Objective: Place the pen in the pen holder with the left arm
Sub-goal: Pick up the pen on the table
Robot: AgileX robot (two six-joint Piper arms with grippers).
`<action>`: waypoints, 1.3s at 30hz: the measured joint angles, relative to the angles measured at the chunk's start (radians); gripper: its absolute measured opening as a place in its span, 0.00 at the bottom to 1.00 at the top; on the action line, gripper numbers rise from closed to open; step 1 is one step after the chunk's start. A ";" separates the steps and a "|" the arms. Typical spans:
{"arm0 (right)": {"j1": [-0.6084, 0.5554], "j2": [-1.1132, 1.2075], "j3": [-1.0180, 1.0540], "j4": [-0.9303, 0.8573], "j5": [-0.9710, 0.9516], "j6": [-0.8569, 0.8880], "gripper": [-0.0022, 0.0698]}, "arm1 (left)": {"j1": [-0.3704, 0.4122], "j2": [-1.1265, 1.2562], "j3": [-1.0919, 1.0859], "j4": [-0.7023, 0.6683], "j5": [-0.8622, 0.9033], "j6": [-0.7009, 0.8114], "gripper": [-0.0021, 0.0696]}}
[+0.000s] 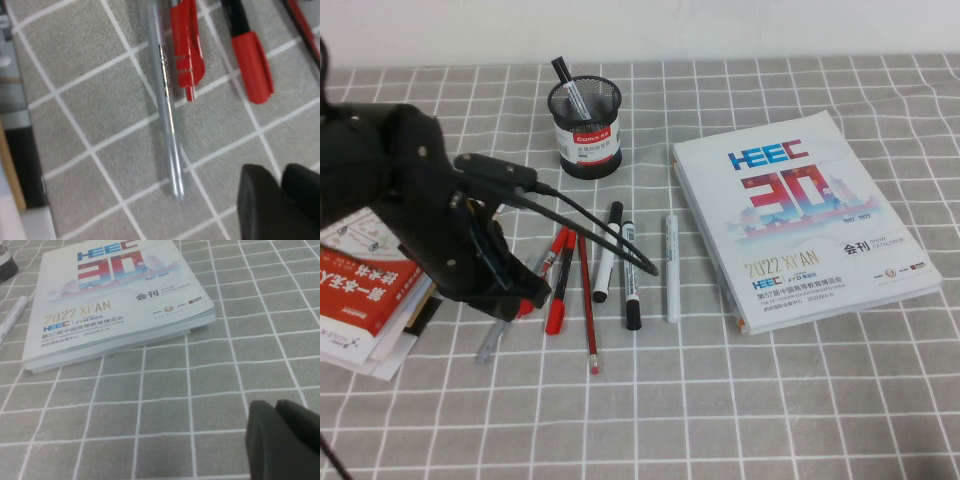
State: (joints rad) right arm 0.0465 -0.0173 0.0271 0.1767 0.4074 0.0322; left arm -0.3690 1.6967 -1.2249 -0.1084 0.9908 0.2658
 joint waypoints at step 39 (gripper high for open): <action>0.000 0.000 0.000 0.001 0.000 0.000 0.01 | -0.004 0.230 -0.069 0.140 -0.061 0.021 0.20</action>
State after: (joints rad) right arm 0.0465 -0.0173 0.0271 0.1773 0.4074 0.0322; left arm -0.3727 1.9269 -1.2934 0.0314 0.9303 0.2872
